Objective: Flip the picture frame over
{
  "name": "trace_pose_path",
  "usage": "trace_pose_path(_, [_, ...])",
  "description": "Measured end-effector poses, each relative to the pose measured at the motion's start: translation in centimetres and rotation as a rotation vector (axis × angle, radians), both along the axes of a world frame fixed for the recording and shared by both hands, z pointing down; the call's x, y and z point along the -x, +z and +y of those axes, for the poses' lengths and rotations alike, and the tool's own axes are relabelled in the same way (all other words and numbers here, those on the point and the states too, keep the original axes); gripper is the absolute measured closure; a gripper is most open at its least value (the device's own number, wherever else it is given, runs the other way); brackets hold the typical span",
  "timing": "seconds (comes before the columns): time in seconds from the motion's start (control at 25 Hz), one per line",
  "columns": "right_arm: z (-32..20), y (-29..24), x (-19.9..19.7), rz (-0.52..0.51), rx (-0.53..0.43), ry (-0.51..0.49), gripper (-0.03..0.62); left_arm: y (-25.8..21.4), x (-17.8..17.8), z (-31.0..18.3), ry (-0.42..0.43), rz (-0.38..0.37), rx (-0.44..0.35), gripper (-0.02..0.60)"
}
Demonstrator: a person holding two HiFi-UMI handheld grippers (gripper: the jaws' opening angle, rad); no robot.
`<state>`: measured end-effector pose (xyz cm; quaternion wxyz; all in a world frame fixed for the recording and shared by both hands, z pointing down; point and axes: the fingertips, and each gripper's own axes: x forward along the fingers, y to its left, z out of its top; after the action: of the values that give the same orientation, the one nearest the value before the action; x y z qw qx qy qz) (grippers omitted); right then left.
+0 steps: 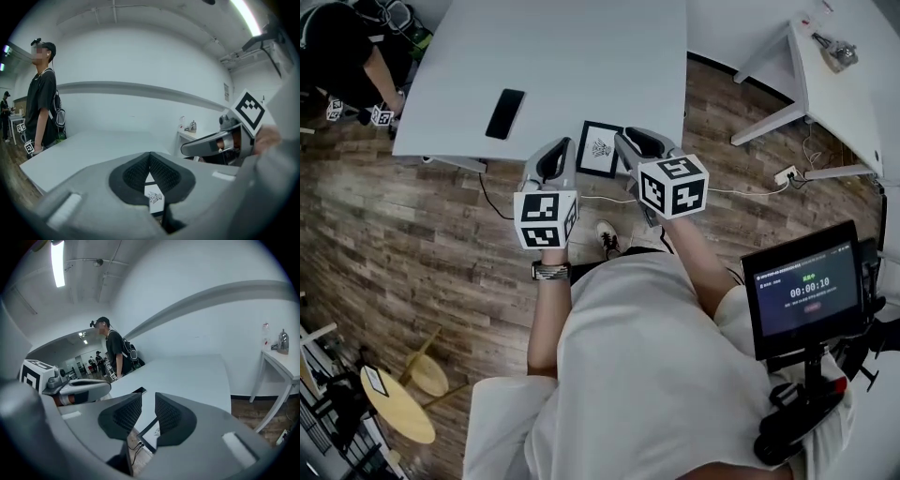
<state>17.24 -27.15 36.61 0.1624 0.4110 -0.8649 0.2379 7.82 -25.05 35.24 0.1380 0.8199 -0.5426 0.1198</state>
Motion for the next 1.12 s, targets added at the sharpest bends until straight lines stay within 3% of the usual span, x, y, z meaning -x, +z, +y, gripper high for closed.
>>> trace_pose_path(0.28, [-1.7,-6.8,0.1,0.004,-0.171,0.013,0.515,-4.6,0.0,-1.0,0.032,-0.017,-0.086,0.578])
trace_pose_path(0.64, [1.2,-15.3,-1.6,0.023,-0.378,0.017,0.556,-12.1,-2.4,1.6,0.083,-0.066,-0.222,0.578])
trace_pose_path(0.76, [1.8,-17.0,-2.0,0.046,-0.433,0.019,0.585,-13.5,-2.8,2.1,0.095,-0.087,-0.248,0.578])
trace_pose_path(1.12, [3.6,-21.4,-1.8,0.091,-0.539,0.026,0.591,-17.6,-2.4,3.8,0.121,-0.133,-0.334,0.578])
